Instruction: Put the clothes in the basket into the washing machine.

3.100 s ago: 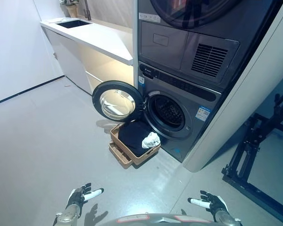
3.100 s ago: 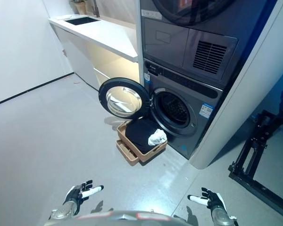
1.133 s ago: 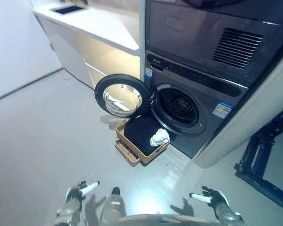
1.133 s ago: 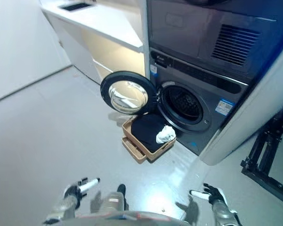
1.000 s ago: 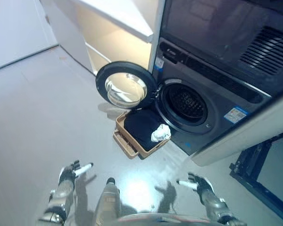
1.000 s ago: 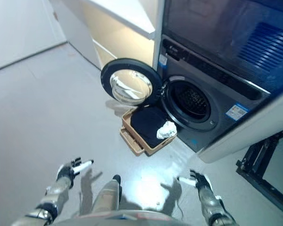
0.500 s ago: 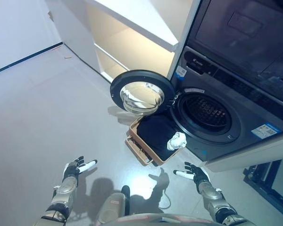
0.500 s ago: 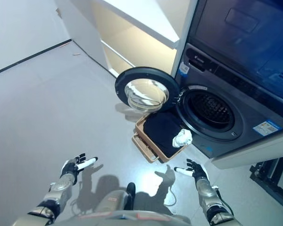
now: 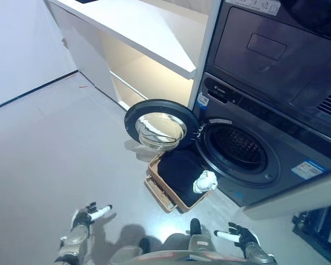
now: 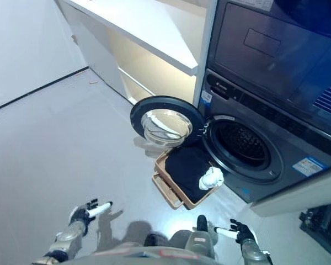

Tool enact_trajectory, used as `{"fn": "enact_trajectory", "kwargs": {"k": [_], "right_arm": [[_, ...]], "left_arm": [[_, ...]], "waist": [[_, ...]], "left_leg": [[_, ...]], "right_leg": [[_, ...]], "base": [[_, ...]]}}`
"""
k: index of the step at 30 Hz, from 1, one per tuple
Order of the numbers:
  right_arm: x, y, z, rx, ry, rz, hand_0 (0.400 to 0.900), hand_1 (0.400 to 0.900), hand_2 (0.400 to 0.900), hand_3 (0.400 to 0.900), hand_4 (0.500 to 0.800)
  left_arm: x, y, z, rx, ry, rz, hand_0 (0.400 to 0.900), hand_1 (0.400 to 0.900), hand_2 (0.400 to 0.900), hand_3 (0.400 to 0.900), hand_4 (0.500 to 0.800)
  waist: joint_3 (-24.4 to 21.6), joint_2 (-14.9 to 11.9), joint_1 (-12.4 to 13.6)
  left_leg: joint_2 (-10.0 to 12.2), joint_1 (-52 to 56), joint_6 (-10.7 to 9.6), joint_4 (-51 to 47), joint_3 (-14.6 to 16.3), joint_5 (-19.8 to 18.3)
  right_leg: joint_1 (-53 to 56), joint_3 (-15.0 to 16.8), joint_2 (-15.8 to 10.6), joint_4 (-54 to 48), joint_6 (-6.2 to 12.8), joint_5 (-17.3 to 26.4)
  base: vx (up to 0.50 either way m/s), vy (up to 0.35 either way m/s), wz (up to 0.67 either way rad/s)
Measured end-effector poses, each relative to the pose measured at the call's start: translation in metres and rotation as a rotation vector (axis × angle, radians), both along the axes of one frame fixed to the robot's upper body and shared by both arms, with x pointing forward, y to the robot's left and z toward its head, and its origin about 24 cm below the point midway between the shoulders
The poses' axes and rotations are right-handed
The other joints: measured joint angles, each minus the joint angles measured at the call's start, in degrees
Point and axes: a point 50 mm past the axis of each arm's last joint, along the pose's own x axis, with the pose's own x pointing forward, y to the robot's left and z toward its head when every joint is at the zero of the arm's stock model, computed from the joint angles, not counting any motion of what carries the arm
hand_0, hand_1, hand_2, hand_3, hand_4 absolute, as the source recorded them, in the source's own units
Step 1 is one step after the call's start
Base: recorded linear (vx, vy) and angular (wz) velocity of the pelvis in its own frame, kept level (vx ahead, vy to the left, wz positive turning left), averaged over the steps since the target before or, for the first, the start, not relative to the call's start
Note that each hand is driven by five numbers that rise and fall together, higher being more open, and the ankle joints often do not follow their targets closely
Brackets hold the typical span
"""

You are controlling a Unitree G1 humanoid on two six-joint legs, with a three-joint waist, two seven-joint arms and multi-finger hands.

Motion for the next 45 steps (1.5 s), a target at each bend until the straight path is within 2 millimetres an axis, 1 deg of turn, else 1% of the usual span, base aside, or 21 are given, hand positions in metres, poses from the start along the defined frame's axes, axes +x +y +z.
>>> {"fn": "enact_trajectory", "kwargs": {"k": [2,4,5,6,7,8,9,11,12,14,16,18,22,26,30,33,34,37,42,43,45], "right_arm": [[0.015,-0.005,0.006,-0.018,-0.034,0.015,0.900,0.900,0.900,0.900,0.800],[0.019,-0.012,0.010,-0.048,-0.042,0.030,0.900,0.900,0.900,0.900,0.800],[0.023,-0.017,0.013,-0.066,-0.051,0.037,0.900,0.900,0.900,0.900,0.800],[0.029,-0.024,0.017,-0.093,-0.074,0.036,0.900,0.900,0.900,0.900,0.800],[0.031,-0.031,0.021,-0.128,-0.076,0.040,0.900,0.900,0.900,0.900,0.800],[0.034,-0.040,0.026,-0.175,-0.074,0.054,0.900,0.900,0.900,0.900,0.800],[0.045,-0.047,0.033,-0.206,-0.096,0.059,0.900,0.900,0.900,0.900,0.800],[0.075,-0.043,0.045,-0.259,-0.149,0.123,0.900,0.900,0.900,0.900,0.800],[0.090,-0.041,0.052,-0.287,-0.194,0.160,0.900,0.900,0.900,0.900,0.800],[0.113,-0.041,0.066,-0.390,-0.215,0.251,0.900,0.900,0.900,0.900,0.800],[0.135,-0.040,0.079,-0.468,-0.224,0.313,0.900,0.900,0.900,0.900,0.800],[0.155,-0.034,0.092,-0.515,-0.263,0.360,0.900,0.900,0.900,0.900,0.800],[0.193,-0.029,0.125,-0.612,-0.357,0.383,0.900,0.900,0.900,0.900,0.800],[0.217,-0.035,0.156,-0.671,-0.424,0.341,0.900,0.900,0.900,0.900,0.800],[0.229,-0.046,0.180,-0.722,-0.460,0.299,0.900,0.900,0.900,0.900,0.800],[0.233,-0.060,0.198,-0.762,-0.471,0.258,0.900,0.900,0.900,0.900,0.800],[0.237,-0.064,0.208,-0.770,-0.487,0.237,0.900,0.900,0.900,0.900,0.800],[0.240,-0.072,0.221,-0.781,-0.497,0.173,0.900,0.900,0.900,0.900,0.800],[0.234,-0.093,0.236,-0.840,-0.479,0.106,0.900,0.900,0.900,0.900,0.800],[0.233,-0.096,0.239,-0.858,-0.477,0.092,0.900,0.900,0.900,0.900,0.800],[0.230,-0.103,0.243,-0.878,-0.452,0.071,0.900,0.900,0.900,0.900,0.800]], "left_arm": [[-0.006,-0.007,-0.004,-0.019,0.020,0.001,0.900,0.900,0.900,0.900,0.800],[0.002,-0.013,-0.004,-0.039,0.001,-0.015,0.900,0.900,0.900,0.900,0.800],[0.006,-0.016,-0.003,-0.046,-0.012,-0.027,0.900,0.900,0.900,0.900,0.800],[0.020,-0.021,0.001,-0.046,-0.037,-0.069,0.900,0.900,0.900,0.900,0.800],[0.033,-0.027,0.006,-0.047,-0.068,-0.111,0.900,0.900,0.900,0.900,0.800],[0.052,-0.035,0.014,-0.044,-0.121,-0.168,0.900,0.900,0.900,0.900,0.800],[0.063,-0.039,0.020,-0.046,-0.156,-0.192,0.900,0.900,0.900,0.900,0.800],[0.073,-0.037,0.028,-0.024,-0.197,-0.204,0.900,0.900,0.900,0.900,0.800],[0.080,-0.037,0.033,-0.015,-0.218,-0.209,0.900,0.900,0.900,0.900,0.800],[0.101,-0.049,0.045,0.002,-0.279,-0.262,0.900,0.900,0.900,0.900,0.800],[0.122,-0.057,0.062,-0.009,-0.380,-0.275,0.900,0.900,0.900,0.900,0.800],[0.132,-0.060,0.072,-0.012,-0.429,-0.270,0.900,0.900,0.900,0.900,0.800],[0.149,-0.064,0.090,-0.011,-0.514,-0.263,0.900,0.900,0.900,0.900,0.800],[0.166,-0.069,0.109,-0.028,-0.595,-0.249,0.900,0.900,0.900,0.900,0.800],[0.172,-0.073,0.124,-0.048,-0.664,-0.260,0.900,0.900,0.900,0.900,0.800],[0.174,-0.073,0.137,-0.054,-0.723,-0.273,0.900,0.900,0.900,0.900,0.800],[0.174,-0.072,0.138,-0.054,-0.728,-0.271,0.900,0.900,0.900,0.900,0.800],[0.171,-0.070,0.135,-0.053,-0.716,-0.262,0.900,0.900,0.900,0.900,0.800],[0.170,-0.071,0.135,-0.051,-0.718,-0.263,0.900,0.900,0.900,0.900,0.800],[0.171,-0.071,0.137,-0.052,-0.724,-0.265,0.900,0.900,0.900,0.900,0.800],[0.170,-0.070,0.139,-0.049,-0.733,-0.270,0.900,0.900,0.900,0.900,0.800]], "waist": [[0.0,1.7,-0.1],[-0.2,2.1,-1.0],[-0.2,2.3,-0.9],[-0.1,2.2,-1.8],[0.4,2.8,-2.4],[0.6,3.0,-3.2],[2.1,3.9,-3.5],[2.9,3.7,-2.3],[4.2,4.0,-2.3],[6.4,5.4,-3.4],[9.4,6.1,-2.8],[12.2,6.7,-1.9],[16.2,6.9,-0.9],[19.3,6.7,1.4],[20.2,6.8,2.7],[20.2,6.8,3.8],[20.2,6.8,4.3],[20.2,6.7,4.2],[20.2,6.7,4.1],[20.2,6.7,4.1],[20.2,6.7,4.2]], "left_leg": [[3.2,0.2,-1.8,0.2,-0.9,-0.6],[4.7,0.3,-2.6,-0.1,-3.1,-0.4],[5.3,-0.3,-3.0,-0.3,-2.7,0.0],[4.9,-2.8,-3.7,1.4,-2.8,0.5],[4.3,-5.4,-3.4,2.0,-1.8,1.6],[4.0,-8.1,-3.0,2.0,0.8,3.0],[4.1,-9.5,-2.7,1.0,1.9,3.9],[4.0,-12.3,-2.3,0.6,6.0,4.7],[3.5,-14.0,-2.1,0.5,6.7,5.0],[3.3,-18.4,-2.2,1.2,8.7,5.5],[3.2,-21.5,-1.8,0.6,11.1,6.4],[3.2,-22.6,-1.5,0.2,11.6,9.3],[2.1,-26.6,-1.4,0.6,11.3,10.7],[1.6,-29.7,-1.4,2.3,10.6,10.5],[0.6,-32.7,-1.4,5.3,9.5,10.1],[0.1,-37.2,-1.5,10.9,9.4,8.1],[0.1,-38.5,-1.5,12.6,9.5,7.7],[0.2,-42.0,-1.3,17.7,9.5,5.7],[0.3,-47.7,-1.0,24.7,9.5,3.5],[0.3,-48.8,-1.4,26.4,9.6,2.6],[0.5,-51.6,-1.0,31.7,9.8,0.2]], "right_leg": [[1.2,-1.6,2.8,0.2,-1.90,-0.9],[2.8,-4.2,4.0,-0.1,-3.04,-2.2],[3.0,-4.8,4.5,0.4,-3.24,-2.8],[2.9,-6.1,3.8,0.4,-3.15,-3.3],[2.0,-7.6,3.1,1.0,-3.23,-4.0],[-0.5,-8.7,2.2,2.6,-3.00,-4.4],[-1.9,-9.0,2.1,3.7,-2.97,-4.6],[-9.0,-6.3,1.2,9.4,-2.85,-5.9],[-11.3,-6.8,0.2,11.3,-3.55,-6.6],[-15.7,-8.6,-1.9,14.4,-3.08,-7.3],[-19.9,-8.4,-3.3,16.2,-3.01,-7.4],[-21.8,-8.5,-3.7,17.8,-2.78,-7.3],[-26.0,-8.5,-5.0,20.1,-2.48,-7.5],[-29.4,-8.4,-5.9,23.5,-2.48,-8.0],[-32.0,-8.5,-7.4,27.4,-2.58,-9.7],[-35.2,-7.3,-7.9,30.7,-2.25,-11.2],[-36.0,-7.0,-7.8,31.4,-2.83,-11.9],[-38.5,-6.4,-7.8,33.8,-3.52,-12.7],[-42.7,-5.2,-7.8,37.6,-3.42,-13.1],[-43.7,-5.1,-7.9,38.4,-3.12,-13.5],[-45.7,-4.2,-7.8,41.9,-3.33,-14.6]], "base": [[0.22,-0.183,0.76],[0.11,-0.133,1.11],[-0.02,-0.074,1.18],[-0.11,-0.021,1.05],[-0.15,0.036,0.44],[-0.19,0.067,0.15],[-0.24,0.076,0.00],[-0.31,0.054,0.54],[-0.23,0.047,0.55],[-0.11,0.030,0.12],[-0.10,-0.002,0.05],[-0.14,-0.003,0.18],[-0.13,-0.009,0.12],[-0.12,-0.024,0.20],[-0.08,-0.024,0.14],[-0.03,0.008,-0.02],[0.00,0.000,0.00],[0.00,0.000,0.00],[0.01,0.012,-0.05],[0.06,0.006,-0.12],[0.02,0.009,-0.09]]}}
